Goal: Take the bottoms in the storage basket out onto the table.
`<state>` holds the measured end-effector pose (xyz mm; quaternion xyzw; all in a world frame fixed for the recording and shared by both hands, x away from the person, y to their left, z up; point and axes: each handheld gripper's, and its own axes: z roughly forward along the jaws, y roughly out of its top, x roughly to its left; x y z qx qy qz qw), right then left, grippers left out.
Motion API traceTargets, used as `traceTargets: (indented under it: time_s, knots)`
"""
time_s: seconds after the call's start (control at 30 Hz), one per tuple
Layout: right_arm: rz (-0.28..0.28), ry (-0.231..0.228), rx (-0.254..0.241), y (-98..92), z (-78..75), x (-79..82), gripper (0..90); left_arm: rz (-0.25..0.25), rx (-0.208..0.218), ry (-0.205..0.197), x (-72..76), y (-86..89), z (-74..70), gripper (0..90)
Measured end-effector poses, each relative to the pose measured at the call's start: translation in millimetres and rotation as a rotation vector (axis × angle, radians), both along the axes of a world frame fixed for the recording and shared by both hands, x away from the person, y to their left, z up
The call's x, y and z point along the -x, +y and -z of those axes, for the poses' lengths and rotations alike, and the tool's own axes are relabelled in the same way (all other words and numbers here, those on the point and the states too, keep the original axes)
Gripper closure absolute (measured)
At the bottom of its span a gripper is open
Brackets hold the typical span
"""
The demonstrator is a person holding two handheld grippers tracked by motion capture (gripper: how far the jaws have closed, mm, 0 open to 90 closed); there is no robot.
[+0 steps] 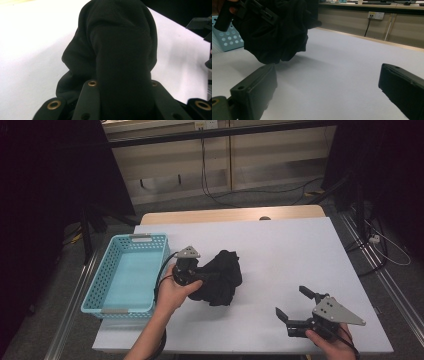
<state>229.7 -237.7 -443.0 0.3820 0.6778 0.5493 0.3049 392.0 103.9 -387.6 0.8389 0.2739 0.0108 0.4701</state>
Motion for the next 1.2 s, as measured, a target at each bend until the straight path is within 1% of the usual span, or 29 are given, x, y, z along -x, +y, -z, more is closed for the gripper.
traceTargets:
  time_s: [0.2, 0.33, 0.47, 0.57, 0.63, 0.67, 0.7, 0.73, 0.77, 0.8, 0.9, 1.0, 1.03, 1.07, 1.1, 1.2]
  knots:
    - [-0.003, 0.002, 0.002, 0.4, -0.1, -0.3, 1.1, 0.033, -0.004, -0.004, 4.9, -10.6, 8.3, 76.6]
    - [-0.004, 0.002, 0.008, 1.4, 0.0, -1.9, 1.1, 0.043, 0.006, -0.004, 6.8, -14.5, 13.3, 76.4]
    - [-0.006, 0.003, 0.009, 2.4, -0.1, -3.0, 1.1, 0.05, -0.004, -0.005, 7.9, -17.6, 17.5, 76.4]
    - [-0.008, 0.001, 0.014, 3.7, -0.3, -3.6, 1.1, 0.057, -0.001, -0.004, 8.0, -21.1, 23.0, 76.0]
    - [-0.005, 0.002, 0.02, 4.0, 0.0, -4.3, 1.1, 0.061, 0.012, -0.017, 7.4, -22.0, 24.8, 73.8]
    - [-0.005, 0.002, 0.022, 3.8, 0.1, -4.8, 1.1, 0.067, 0.032, -0.026, 6.3, -22.4, 25.8, 69.1]
    - [-0.005, 0.002, 0.022, 3.8, 0.1, -4.8, 1.1, 0.067, 0.032, -0.026, 6.3, -22.4, 25.8, 59.7]
    - [-0.004, 0.002, 0.023, 3.6, 0.1, -5.1, 1.0, 0.064, 0.047, -0.03, 5.0, -22.7, 25.8, 59.7]
    - [-0.001, 0.004, 0.018, 3.2, 0.2, -5.6, 1.0, 0.059, 0.063, -0.038, 4.0, -23.1, 25.5, 37.0]
    - [0.0, 0.005, 0.019, 3.0, 0.4, -5.8, 1.0, 0.043, 0.063, -0.077, 2.8, -22.2, 22.9, 30.0]
    - [0.001, 0.005, 0.021, 2.7, 0.1, -5.6, 1.0, 0.02, 0.078, -0.083, 1.8, -18.2, 18.7, 22.2]
    - [0.0, 0.004, 0.027, 3.1, -0.2, -5.9, 1.0, -0.001, 0.063, -0.095, 1.0, -13.7, 15.6, 17.5]
    - [-0.001, 0.005, 0.033, 3.3, 0.0, -6.3, 1.0, -0.001, 0.063, -0.095, 1.0, -13.7, 15.6, 16.4]
    - [-0.003, 0.008, 0.035, 3.8, 0.1, -6.7, 1.0, -0.004, 0.064, -0.105, 1.1, -11.0, 14.2, 16.3]
    - [-0.005, 0.011, 0.035, 4.4, 0.2, -7.1, 1.0, -0.005, 0.054, -0.11, 1.2, -9.7, 13.4, 16.0]
    - [-0.011, 0.012, 0.037, 6.0, 0.2, -8.4, 0.9, -0.011, 0.05, -0.114, 2.1, -8.0, 12.5, 15.0]
